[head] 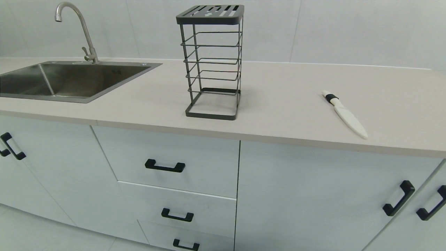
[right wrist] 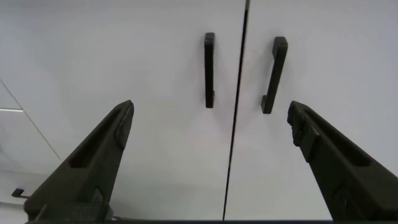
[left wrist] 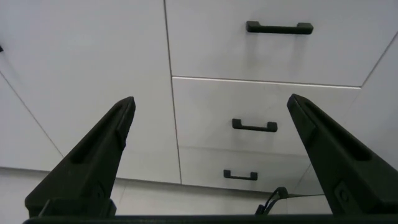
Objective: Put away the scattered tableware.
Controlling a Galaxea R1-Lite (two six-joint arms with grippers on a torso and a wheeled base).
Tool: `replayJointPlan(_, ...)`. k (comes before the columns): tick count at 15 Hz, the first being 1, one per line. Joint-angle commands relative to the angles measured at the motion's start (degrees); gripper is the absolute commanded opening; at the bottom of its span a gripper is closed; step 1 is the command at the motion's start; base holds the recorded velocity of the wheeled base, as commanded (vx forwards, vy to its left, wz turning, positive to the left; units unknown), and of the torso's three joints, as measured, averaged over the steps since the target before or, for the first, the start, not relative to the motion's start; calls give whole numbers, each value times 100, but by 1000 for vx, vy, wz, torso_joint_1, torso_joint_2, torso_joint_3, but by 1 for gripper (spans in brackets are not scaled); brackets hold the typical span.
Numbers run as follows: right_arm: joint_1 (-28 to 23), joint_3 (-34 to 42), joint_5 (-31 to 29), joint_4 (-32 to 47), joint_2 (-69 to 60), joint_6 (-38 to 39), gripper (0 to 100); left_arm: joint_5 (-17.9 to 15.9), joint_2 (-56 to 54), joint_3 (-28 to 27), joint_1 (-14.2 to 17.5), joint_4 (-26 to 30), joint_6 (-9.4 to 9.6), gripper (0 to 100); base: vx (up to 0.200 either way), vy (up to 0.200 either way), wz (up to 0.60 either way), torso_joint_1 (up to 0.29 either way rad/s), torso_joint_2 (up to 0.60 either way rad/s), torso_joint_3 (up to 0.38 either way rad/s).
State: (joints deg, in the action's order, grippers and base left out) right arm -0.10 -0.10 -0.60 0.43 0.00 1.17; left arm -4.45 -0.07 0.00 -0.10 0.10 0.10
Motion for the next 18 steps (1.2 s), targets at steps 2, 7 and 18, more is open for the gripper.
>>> replayJointPlan(2,1,1,-2,1,9,6,100,6,7,0,1,-10,-1,100,200,0,0,2,2,5)
replayJointPlan(7,1,1,-2,1,9,6,100,49,7,0,1,-1,8,100,40,0,0,0,0,0)
replayJointPlan(18,1,1,-2,1,9,6,100,49,7,0,1,-1,-1,100,0,0,-164,1,1,1)
